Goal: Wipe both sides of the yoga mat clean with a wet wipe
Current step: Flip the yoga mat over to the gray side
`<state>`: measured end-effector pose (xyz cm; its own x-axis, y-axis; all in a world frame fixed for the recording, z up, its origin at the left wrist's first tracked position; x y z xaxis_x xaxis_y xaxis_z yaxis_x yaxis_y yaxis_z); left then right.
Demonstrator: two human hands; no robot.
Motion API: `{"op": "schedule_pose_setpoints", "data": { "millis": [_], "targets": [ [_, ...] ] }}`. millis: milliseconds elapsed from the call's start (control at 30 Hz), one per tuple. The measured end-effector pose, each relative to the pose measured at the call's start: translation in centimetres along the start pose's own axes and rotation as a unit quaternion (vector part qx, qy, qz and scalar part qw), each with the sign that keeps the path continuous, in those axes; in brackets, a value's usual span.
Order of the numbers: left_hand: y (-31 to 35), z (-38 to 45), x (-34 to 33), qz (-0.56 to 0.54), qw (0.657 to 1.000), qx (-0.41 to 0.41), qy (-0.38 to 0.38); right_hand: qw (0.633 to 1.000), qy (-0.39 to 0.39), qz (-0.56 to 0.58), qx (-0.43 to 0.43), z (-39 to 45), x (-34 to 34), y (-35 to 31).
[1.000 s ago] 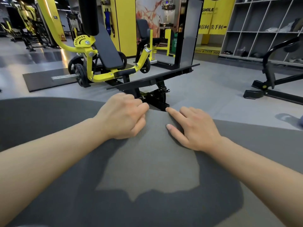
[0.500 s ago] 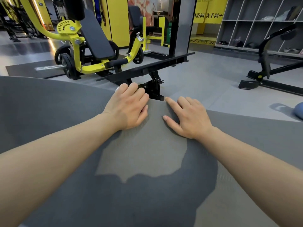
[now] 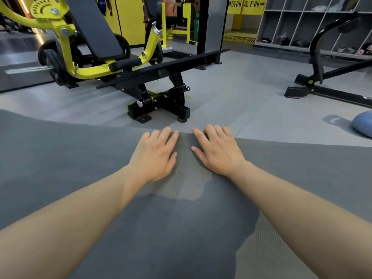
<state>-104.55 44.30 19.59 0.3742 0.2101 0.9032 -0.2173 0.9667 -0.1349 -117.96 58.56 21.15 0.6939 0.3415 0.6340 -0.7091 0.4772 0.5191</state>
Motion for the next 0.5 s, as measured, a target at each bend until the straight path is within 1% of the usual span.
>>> {"op": "schedule_pose_setpoints", "data": {
  "millis": [167, 233, 333, 400, 500],
  "targets": [
    [1.8, -3.3, -6.0, -0.042, 0.995, 0.001, -0.092, 0.999, -0.048, 0.014, 0.017, -2.2, -4.3, -2.5],
    [2.4, -4.5, -8.0, -0.055, 0.990, 0.016, -0.129, 0.996, -0.081, 0.021, 0.015, -3.0, -5.8, -3.3],
    [3.7, -6.3, -10.2, -0.071, 0.984, 0.023, -0.163, 0.991, -0.133, 0.032, 0.009, -4.3, -7.7, -4.4],
    [4.7, -7.5, -11.4, -0.075, 0.977, 0.033, -0.196, 0.983, -0.177, 0.042, 0.022, -5.6, -8.7, -5.2],
    [6.4, -9.0, -13.5, -0.080, 0.960, 0.045, -0.266, 0.957, -0.277, 0.061, 0.056, -8.9, -9.9, -7.1]
  ]
}}
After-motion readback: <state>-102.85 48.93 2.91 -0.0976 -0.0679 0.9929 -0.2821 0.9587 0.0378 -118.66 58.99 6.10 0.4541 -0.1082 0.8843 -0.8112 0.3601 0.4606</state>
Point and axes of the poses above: each hand's wrist, its own z-axis towards the middle knuckle, its own x-axis out of the back of the hand, y = z × x, the point moved 3 cm from there along z, towards the middle knuckle, and after that the axes turned 15 degrees about -z, right-handed, at the moved point
